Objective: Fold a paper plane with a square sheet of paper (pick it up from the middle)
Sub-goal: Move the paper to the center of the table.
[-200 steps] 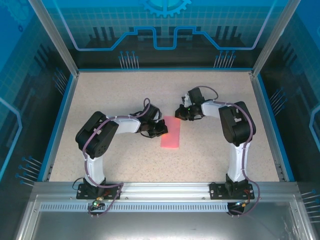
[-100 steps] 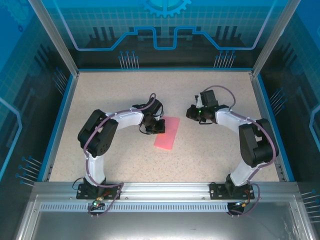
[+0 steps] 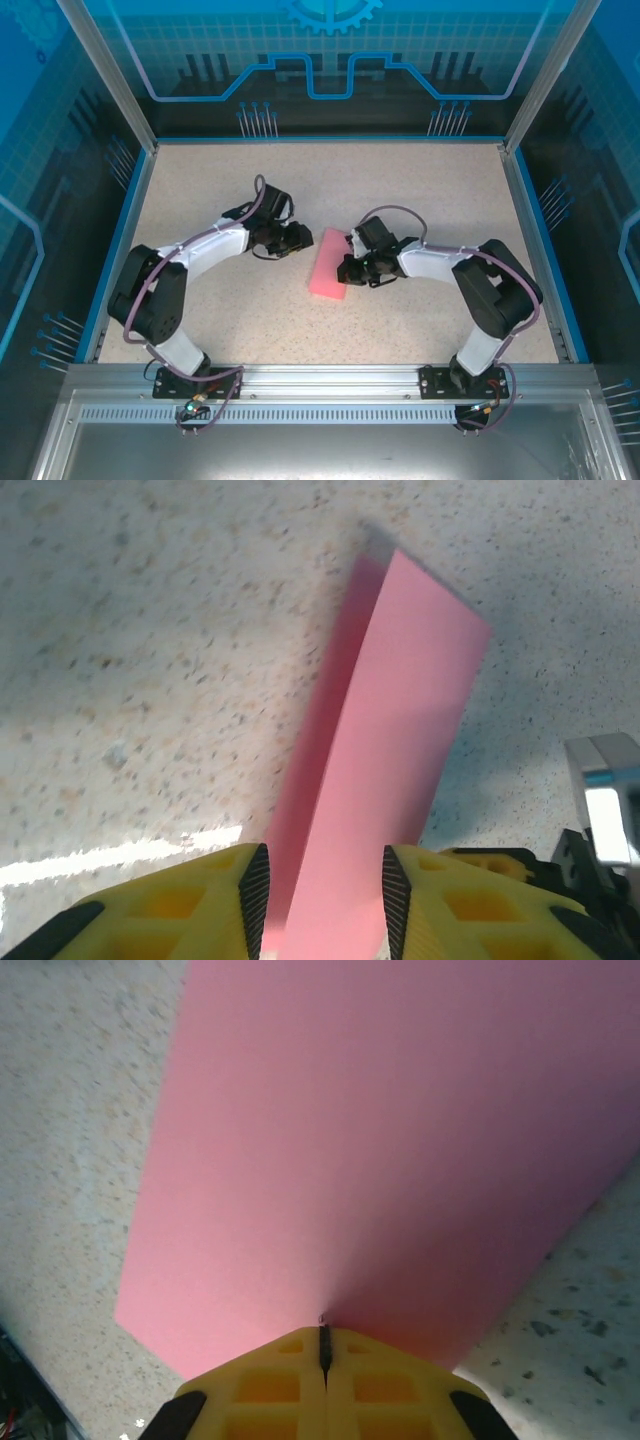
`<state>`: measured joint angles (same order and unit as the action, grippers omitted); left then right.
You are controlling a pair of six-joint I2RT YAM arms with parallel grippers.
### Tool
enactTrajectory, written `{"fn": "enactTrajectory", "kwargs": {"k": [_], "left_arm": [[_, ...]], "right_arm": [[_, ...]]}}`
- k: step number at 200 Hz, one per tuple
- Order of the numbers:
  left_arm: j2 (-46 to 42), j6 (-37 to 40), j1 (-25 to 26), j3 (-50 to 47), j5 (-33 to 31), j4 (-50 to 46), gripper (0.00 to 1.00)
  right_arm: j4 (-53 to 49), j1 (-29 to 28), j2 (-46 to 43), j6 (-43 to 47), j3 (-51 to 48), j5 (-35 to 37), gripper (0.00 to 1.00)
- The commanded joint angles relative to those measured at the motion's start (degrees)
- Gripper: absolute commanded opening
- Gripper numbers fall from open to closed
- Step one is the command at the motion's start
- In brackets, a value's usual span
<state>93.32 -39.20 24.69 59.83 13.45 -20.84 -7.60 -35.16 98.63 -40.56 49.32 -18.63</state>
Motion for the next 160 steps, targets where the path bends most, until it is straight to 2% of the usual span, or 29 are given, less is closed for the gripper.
{"fn": "enactTrajectory", "kwargs": {"k": [1,43,92,111,131,160], "left_arm": [[-3.1,-3.8,0.1,-3.6,-1.7,0.4,0.38],[-8.3,-8.5,0.1,-11.3,-2.6,4.7,0.38],[-12.0,-12.2,0.2,-16.4,-4.0,7.5,0.37],[-12.7,-13.7,0.3,-17.7,-4.4,8.8,0.35],[-13.4,-15.2,0.8,-18.7,-4.7,10.5,0.32],[-13.3,-16.8,2.2,-18.9,-4.7,12.6,0.29]], "right_arm": [[0.7,-1.9,2.3,-2.2,0.4,1.1,0.02],[5.3,-5.0,7.1,-9.6,0.8,1.9,0.02],[11.0,-9.0,13.7,-20.6,8.3,2.0,0.02],[10.4,-8.5,13.7,-20.0,10.9,1.6,0.02],[10.2,-5.5,10.1,-17.6,10.2,1.7,0.02],[3.5,-0.3,8.5,-9.0,13.0,-0.2,0.03]]}}
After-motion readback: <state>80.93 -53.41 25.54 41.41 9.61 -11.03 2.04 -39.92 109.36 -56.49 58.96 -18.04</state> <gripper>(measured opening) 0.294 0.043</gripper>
